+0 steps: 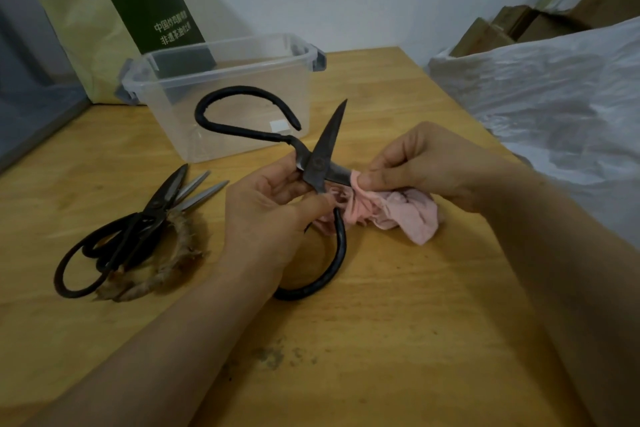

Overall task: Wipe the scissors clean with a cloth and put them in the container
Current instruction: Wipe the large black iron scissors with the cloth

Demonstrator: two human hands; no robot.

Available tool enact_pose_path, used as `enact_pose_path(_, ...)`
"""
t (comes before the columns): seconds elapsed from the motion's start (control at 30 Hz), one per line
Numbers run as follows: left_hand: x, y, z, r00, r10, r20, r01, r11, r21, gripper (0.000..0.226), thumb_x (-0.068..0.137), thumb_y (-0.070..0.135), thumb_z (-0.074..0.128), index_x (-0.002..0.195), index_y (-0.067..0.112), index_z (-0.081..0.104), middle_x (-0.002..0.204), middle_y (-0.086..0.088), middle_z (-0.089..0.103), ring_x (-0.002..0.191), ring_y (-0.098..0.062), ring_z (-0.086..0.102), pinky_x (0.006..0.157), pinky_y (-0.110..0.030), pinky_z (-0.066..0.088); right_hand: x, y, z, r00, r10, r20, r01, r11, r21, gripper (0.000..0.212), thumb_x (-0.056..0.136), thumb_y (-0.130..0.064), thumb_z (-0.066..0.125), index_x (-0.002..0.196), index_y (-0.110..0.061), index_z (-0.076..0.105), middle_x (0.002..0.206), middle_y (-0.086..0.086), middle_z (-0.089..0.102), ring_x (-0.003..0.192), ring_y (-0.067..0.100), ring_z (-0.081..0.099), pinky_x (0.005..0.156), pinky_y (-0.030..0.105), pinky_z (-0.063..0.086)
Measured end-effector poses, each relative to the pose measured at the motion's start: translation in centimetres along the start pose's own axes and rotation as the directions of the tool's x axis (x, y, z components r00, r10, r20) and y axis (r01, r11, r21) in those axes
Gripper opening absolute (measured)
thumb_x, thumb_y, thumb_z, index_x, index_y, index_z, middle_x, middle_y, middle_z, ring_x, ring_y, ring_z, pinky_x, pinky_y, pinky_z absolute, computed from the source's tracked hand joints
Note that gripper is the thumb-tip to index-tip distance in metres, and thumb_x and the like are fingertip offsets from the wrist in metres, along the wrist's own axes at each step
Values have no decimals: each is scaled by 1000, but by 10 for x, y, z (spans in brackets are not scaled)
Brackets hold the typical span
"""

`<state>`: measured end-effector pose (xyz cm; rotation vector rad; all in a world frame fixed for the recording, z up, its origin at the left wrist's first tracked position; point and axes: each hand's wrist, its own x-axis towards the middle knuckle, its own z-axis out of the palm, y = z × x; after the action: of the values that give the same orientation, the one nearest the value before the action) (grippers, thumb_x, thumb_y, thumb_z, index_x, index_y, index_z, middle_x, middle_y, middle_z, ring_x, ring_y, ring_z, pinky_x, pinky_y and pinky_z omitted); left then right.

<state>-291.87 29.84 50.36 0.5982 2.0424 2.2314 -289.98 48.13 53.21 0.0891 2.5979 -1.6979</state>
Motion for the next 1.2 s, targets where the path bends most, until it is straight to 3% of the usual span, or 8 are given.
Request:
enact_pose_path(0.13, -1, 0, -1, 1000, 7, -19, -7, 1000, 6, 48, 65, -17, 72, 108, 2, 66, 94, -1, 74, 83, -12, 71, 68, -20, 56, 8, -3, 16, 997, -35, -75, 39, 998, 55, 10, 68, -19, 77, 74, -12, 75, 75, 8, 74, 67, 12, 66, 66, 22, 56)
enact_pose_path(0.23, 0, 1, -1, 1000, -6, -19, 6, 1000, -7, 53, 63, -19, 72, 113, -2, 64, 97, -8, 74, 84, -15, 71, 68, -22, 57, 3, 0, 2, 1000, 7, 8, -7, 1000, 8, 23, 58, -27, 75, 75, -12, 76, 72, 5, 74, 66, 10, 66, 64, 20, 54)
enact_pose_path(0.33, 1, 0, 0, 1000, -16, -15, 16, 1000, -26, 49, 62, -19, 71, 105, 4, 67, 91, -2, 75, 78, -9, 71, 65, -16, 54, -4, 4, -10, 996, 47, 73, -45, 999, -28, 27, 57, -24, 74, 79, -9, 75, 73, 0, 74, 69, 5, 68, 66, 17, 52)
enact_pose_path(0.6, -1, 0, -1, 1000, -27, -15, 27, 1000, -12, 46, 66, -20, 69, 108, 0, 66, 90, -7, 75, 78, -16, 71, 62, -21, 56, 5, 3, 8, 1000, -14, 13, 13, 999, 49, 24, 59, -29, 73, 75, -11, 75, 71, 7, 73, 63, 10, 64, 60, 19, 52)
enact_pose_path(0.8, 0, 1, 0, 998, -56, -29, 54, 997, -54, 52, 64, -19, 71, 112, -1, 64, 98, -8, 74, 87, -15, 71, 74, -23, 57, -4, 10, -14, 994, 54, 98, -49, 998, -49, 26, 58, -26, 74, 78, -9, 76, 74, 7, 74, 65, 9, 67, 61, 16, 51)
enact_pose_path(0.97, -1, 3, 2, 999, -46, -13, 45, 997, -56, 47, 60, -16, 74, 99, 9, 67, 92, 1, 74, 80, -8, 71, 69, -17, 55, -7, 8, -22, 989, 72, 127, -52, 987, -154, 30, 57, -29, 74, 79, -9, 76, 77, 9, 74, 67, 10, 67, 63, 16, 53)
enact_pose_path(1.1, -2, 4, 2, 999, -38, -14, 37, 999, -38, 48, 62, -16, 73, 103, 8, 66, 95, 0, 73, 79, -8, 69, 71, -17, 56, -11, 9, -28, 985, 119, 124, -87, 968, -234, 20, 59, -26, 76, 76, -16, 77, 77, 4, 75, 70, 9, 67, 64, 14, 53)
enact_pose_path(1.2, -3, 4, 0, 999, -34, -26, 34, 999, -28, 43, 62, -12, 73, 95, 15, 68, 90, 0, 74, 79, -8, 69, 71, -17, 55, -11, 11, -35, 990, 139, -37, -143, 937, -318, 4, 72, -15, 77, 75, -18, 76, 76, 3, 74, 73, 11, 65, 60, 16, 53)
